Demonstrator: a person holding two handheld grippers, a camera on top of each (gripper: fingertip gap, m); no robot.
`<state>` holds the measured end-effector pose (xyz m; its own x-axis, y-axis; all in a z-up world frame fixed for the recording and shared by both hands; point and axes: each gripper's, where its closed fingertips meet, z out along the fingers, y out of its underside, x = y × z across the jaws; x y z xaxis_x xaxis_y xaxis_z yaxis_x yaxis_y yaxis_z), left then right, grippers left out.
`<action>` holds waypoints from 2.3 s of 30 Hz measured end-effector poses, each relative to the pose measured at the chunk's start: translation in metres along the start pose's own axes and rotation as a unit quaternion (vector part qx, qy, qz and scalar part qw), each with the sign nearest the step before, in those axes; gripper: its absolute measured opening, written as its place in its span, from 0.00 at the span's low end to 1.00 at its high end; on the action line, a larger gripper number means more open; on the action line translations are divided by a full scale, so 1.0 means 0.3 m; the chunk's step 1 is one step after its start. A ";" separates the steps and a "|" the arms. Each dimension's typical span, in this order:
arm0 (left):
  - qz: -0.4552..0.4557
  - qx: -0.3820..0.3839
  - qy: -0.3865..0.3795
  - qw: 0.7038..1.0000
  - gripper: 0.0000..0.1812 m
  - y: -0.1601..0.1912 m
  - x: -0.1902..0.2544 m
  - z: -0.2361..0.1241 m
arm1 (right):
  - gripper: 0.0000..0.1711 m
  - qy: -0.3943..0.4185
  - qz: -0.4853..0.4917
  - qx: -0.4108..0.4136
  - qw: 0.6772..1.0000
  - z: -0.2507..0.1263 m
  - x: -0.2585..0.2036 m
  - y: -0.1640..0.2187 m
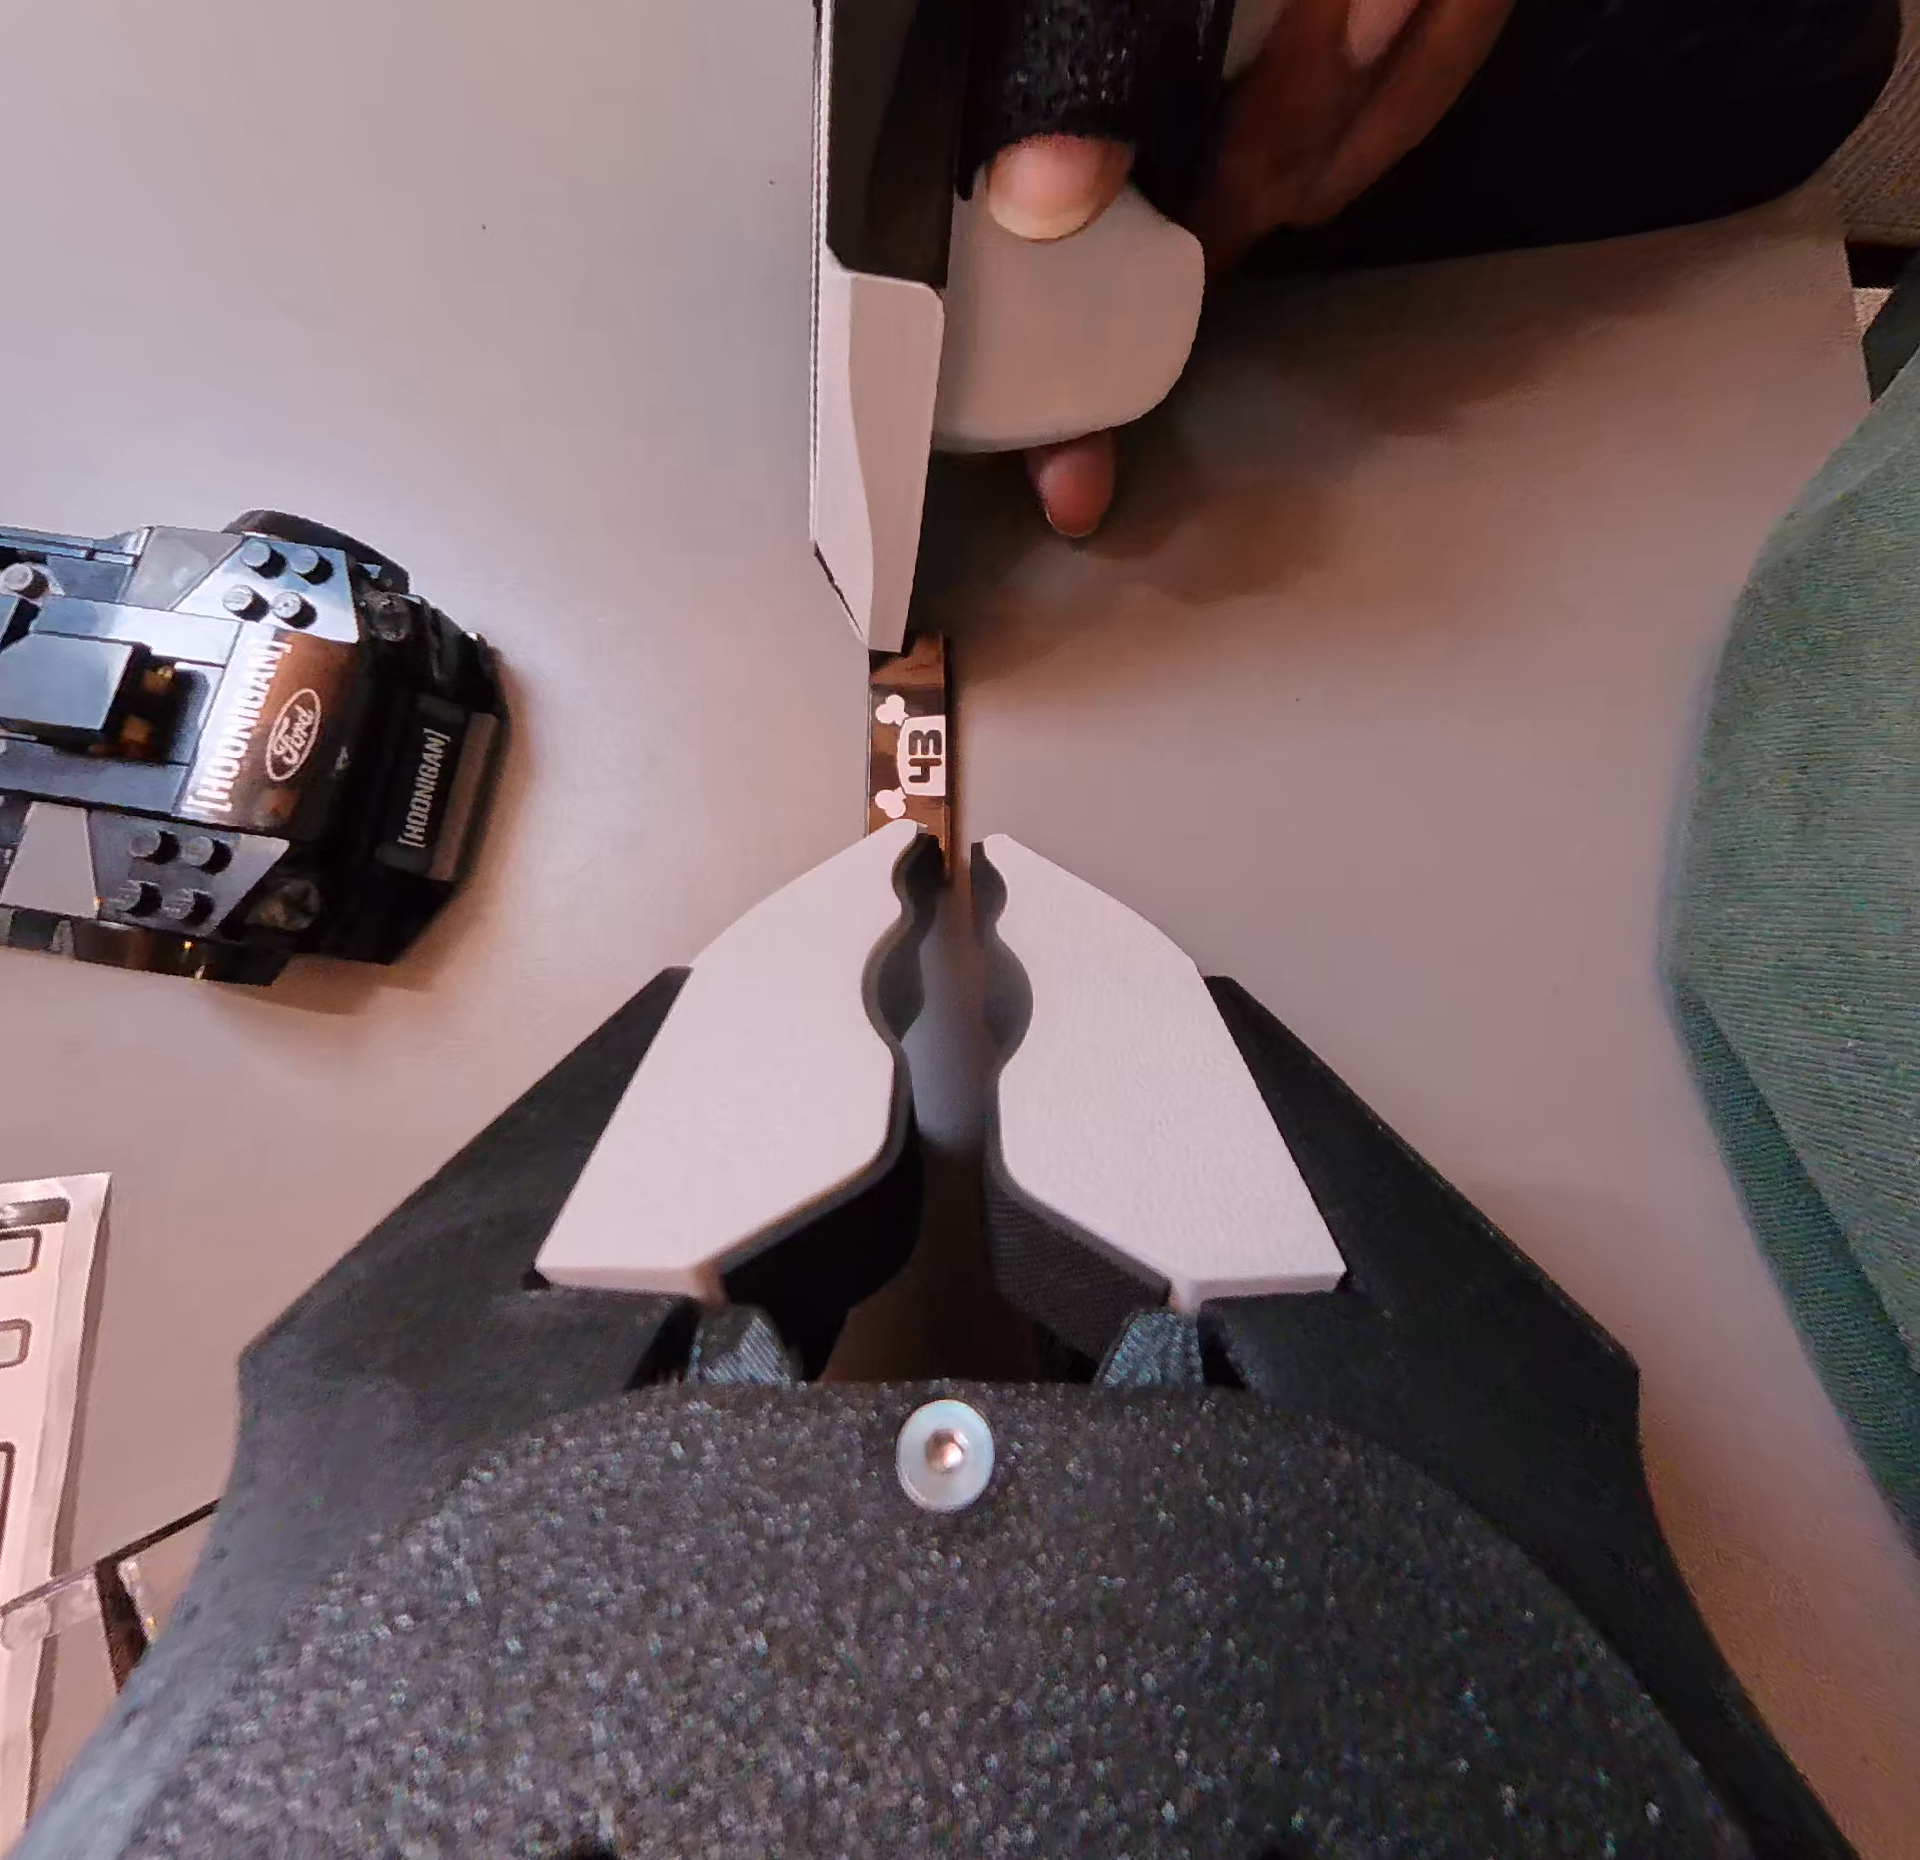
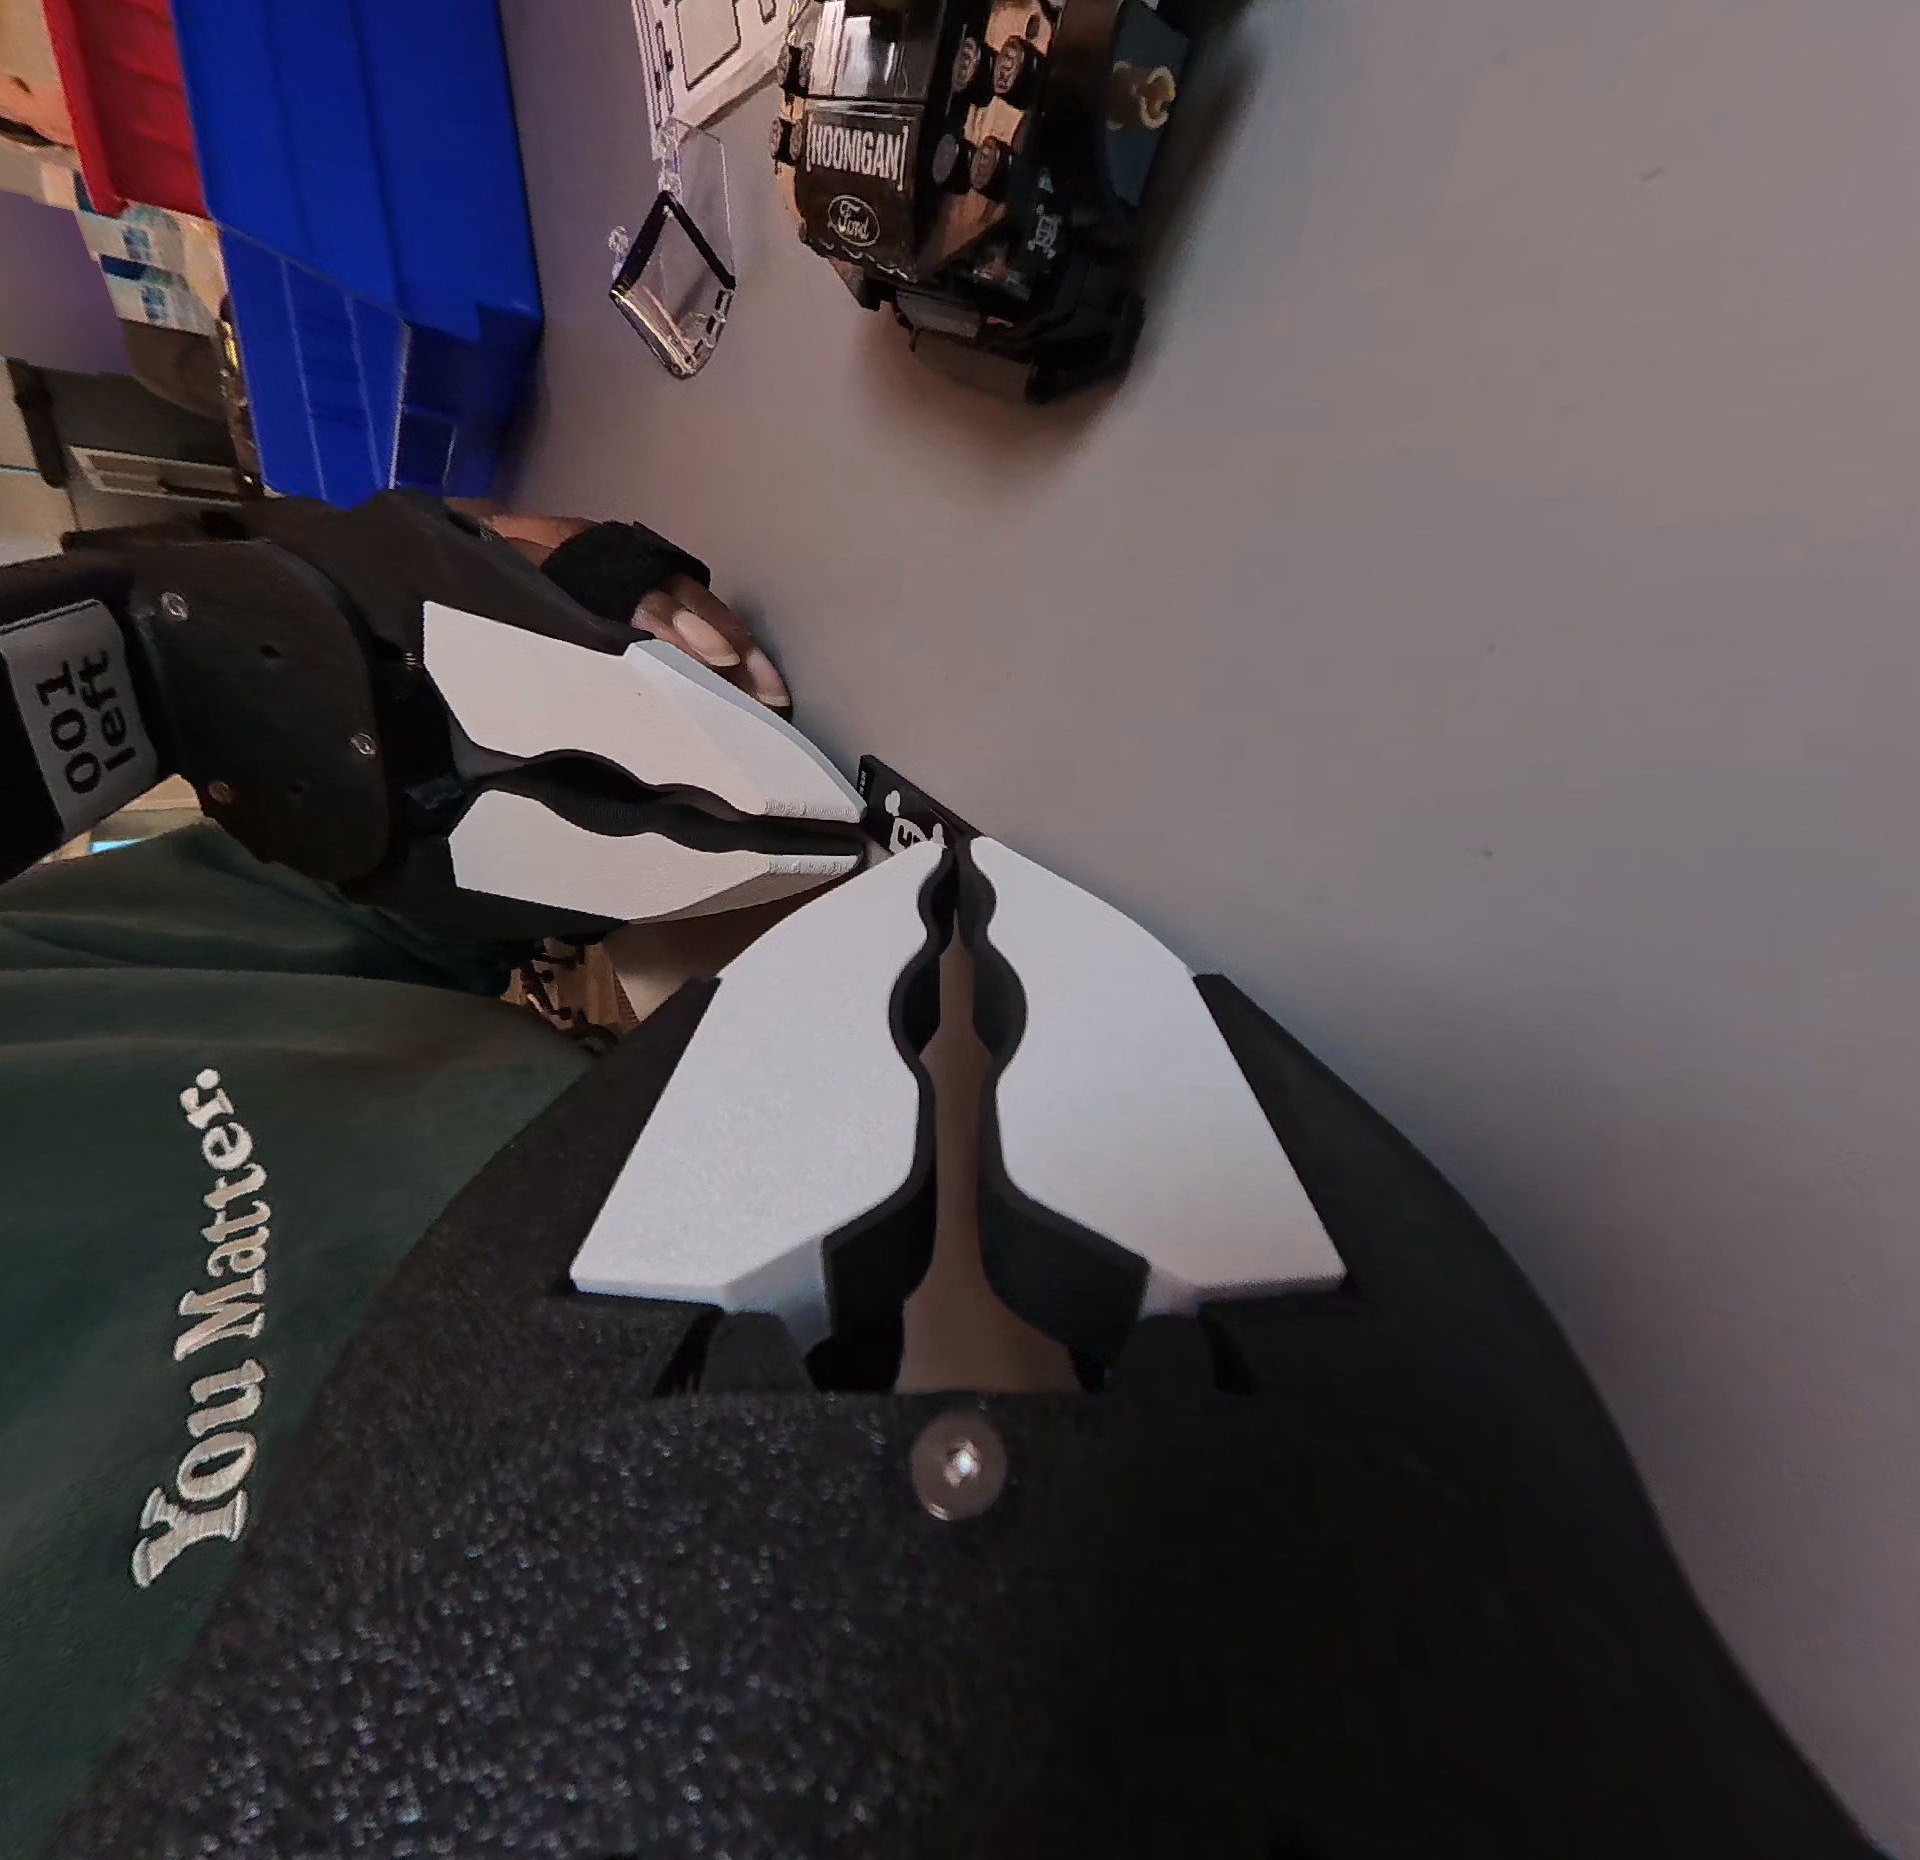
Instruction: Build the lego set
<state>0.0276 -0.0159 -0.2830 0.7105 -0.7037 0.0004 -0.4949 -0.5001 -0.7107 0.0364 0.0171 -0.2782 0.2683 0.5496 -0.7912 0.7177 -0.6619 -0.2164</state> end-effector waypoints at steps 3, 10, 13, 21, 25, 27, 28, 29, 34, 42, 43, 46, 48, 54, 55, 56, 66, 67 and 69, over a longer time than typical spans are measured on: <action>-0.001 0.000 -0.001 1.000 0.03 0.000 0.000 0.000 | 0.00 0.004 -0.004 -0.001 1.000 0.000 0.000 0.001; 0.000 0.000 -0.003 1.000 0.03 0.000 0.001 -0.001 | 0.00 0.018 -0.026 -0.010 0.999 -0.001 0.000 0.010; 0.000 0.001 -0.004 1.000 0.02 0.000 0.001 -0.001 | 0.00 0.022 -0.037 -0.016 0.999 -0.002 0.000 0.015; 0.002 0.002 -0.001 1.000 0.02 0.000 0.006 -0.001 | 0.02 0.057 -0.118 -0.030 0.991 -0.003 -0.003 0.025; 0.001 0.004 0.002 1.000 0.02 0.000 0.007 0.000 | 0.03 0.092 -0.175 -0.039 0.979 -0.004 0.002 0.028; 0.000 0.004 0.003 1.000 0.02 0.000 0.007 -0.001 | 0.06 0.117 -0.214 -0.043 0.969 -0.009 0.007 0.028; -0.001 0.004 0.004 1.000 0.02 0.000 0.008 -0.001 | 0.08 0.123 -0.232 -0.043 0.964 -0.010 0.005 0.027; -0.001 0.005 0.004 1.000 0.02 0.000 0.008 -0.002 | 0.11 0.128 -0.247 -0.041 0.960 -0.011 0.003 0.026; -0.003 0.009 0.007 1.000 0.01 -0.001 0.010 -0.002 | 0.12 0.124 -0.330 0.003 0.936 -0.053 -0.017 0.001; 0.001 0.014 0.006 1.000 0.01 -0.001 0.014 -0.003 | 0.00 0.096 -0.273 0.004 0.957 0.013 -0.042 -0.003; 0.002 0.015 0.004 1.000 0.01 -0.001 0.014 -0.003 | 0.00 0.100 -0.268 -0.004 0.958 0.019 -0.033 -0.001; 0.003 0.014 0.000 1.000 0.01 0.001 0.015 -0.004 | 0.00 0.116 -0.265 -0.026 0.957 0.027 -0.015 0.013; 0.004 0.013 -0.001 1.000 0.01 0.002 0.016 -0.005 | 0.00 0.125 -0.262 -0.033 0.956 0.020 -0.006 0.018; 0.002 0.012 0.003 1.000 0.01 0.002 0.019 -0.005 | 0.00 0.136 -0.267 -0.050 0.953 0.011 0.000 0.035; 0.002 0.013 0.003 1.000 0.01 0.002 0.020 -0.005 | 0.00 0.138 -0.268 -0.051 0.952 0.009 0.002 0.035; 0.002 0.013 0.003 1.000 0.01 0.002 0.020 -0.005 | 0.00 0.140 -0.271 -0.049 0.951 0.006 0.002 0.032; 0.004 0.017 0.005 1.000 0.01 0.003 0.024 -0.007 | 0.00 0.147 -0.337 -0.079 0.927 0.066 -0.049 0.050; 0.005 0.016 0.005 1.000 0.01 0.003 0.024 -0.007 | 0.00 0.153 -0.343 -0.082 0.923 0.066 -0.049 0.051; 0.009 0.016 0.004 1.000 0.01 0.003 0.025 -0.006 | 0.00 0.157 -0.354 -0.090 0.917 0.063 -0.048 0.055</action>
<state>0.0314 -0.0226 -0.2823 0.6980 -0.7160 -0.0067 -0.4908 -0.4715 -0.7327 0.0321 -0.0115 -0.2812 -0.1551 0.9481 -0.2778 0.8703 -0.0020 -0.4926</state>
